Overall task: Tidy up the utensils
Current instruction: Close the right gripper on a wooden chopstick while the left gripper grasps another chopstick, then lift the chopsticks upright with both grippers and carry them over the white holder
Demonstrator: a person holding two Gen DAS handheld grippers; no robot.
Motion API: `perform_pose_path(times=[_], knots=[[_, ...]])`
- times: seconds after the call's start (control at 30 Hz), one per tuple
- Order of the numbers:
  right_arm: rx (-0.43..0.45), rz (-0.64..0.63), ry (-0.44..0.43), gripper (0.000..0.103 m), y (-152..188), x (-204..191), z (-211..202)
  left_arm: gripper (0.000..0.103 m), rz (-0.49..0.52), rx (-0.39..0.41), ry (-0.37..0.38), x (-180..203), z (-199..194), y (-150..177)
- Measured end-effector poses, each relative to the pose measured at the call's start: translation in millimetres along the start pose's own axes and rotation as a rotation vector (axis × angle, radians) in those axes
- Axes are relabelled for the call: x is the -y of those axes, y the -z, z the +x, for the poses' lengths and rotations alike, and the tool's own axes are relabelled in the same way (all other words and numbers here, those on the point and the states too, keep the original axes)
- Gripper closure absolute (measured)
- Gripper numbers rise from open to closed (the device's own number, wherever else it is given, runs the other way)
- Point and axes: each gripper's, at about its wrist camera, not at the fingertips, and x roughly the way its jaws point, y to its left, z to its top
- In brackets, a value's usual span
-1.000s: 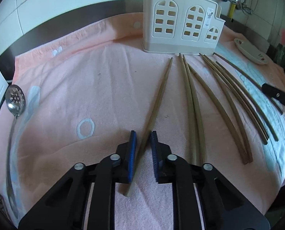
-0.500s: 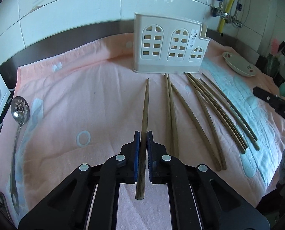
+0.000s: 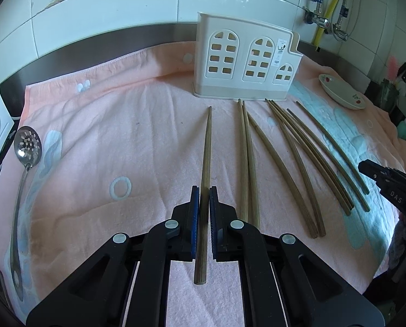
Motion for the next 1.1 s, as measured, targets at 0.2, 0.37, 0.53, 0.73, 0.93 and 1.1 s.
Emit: perform_pose_path(times=[0.2, 0.37, 0.53, 0.73, 0.93, 1.1], knots=[[-0.026, -0.015, 0.011, 0.081, 1.6, 1.8, 11.7, 0.097, 0.001, -0.008, -0.003, 1.4, 1.4, 0.7], [-0.048, -0.022, 0.008, 0.083, 2.6, 2.3, 21.5, 0.097, 0.0, -0.003, -0.004, 0.8, 0.7, -0.3], [-0.05, -0.056, 0.039, 0.096, 2.7, -0.8, 21.8, 0.097, -0.009, 0.003, 0.003, -0.4, -1.6, -2.5], [-0.021, -0.071, 0.044, 0.097, 0.9, -3.6, 11.3, 0.097, -0.015, 0.023, 0.009, -1.2, -11.5, -6.5], [0.067, -0.064, 0.016, 0.097, -14.7, -4.3, -20.5, 0.098, -0.012, 0.056, 0.009, -0.4, -25.0, -12.6], [0.153, -0.083, -0.006, 0.097, -35.3, -10.8, -48.8, 0.098, -0.015, 0.085, 0.019, -0.5, -37.5, -18.8]])
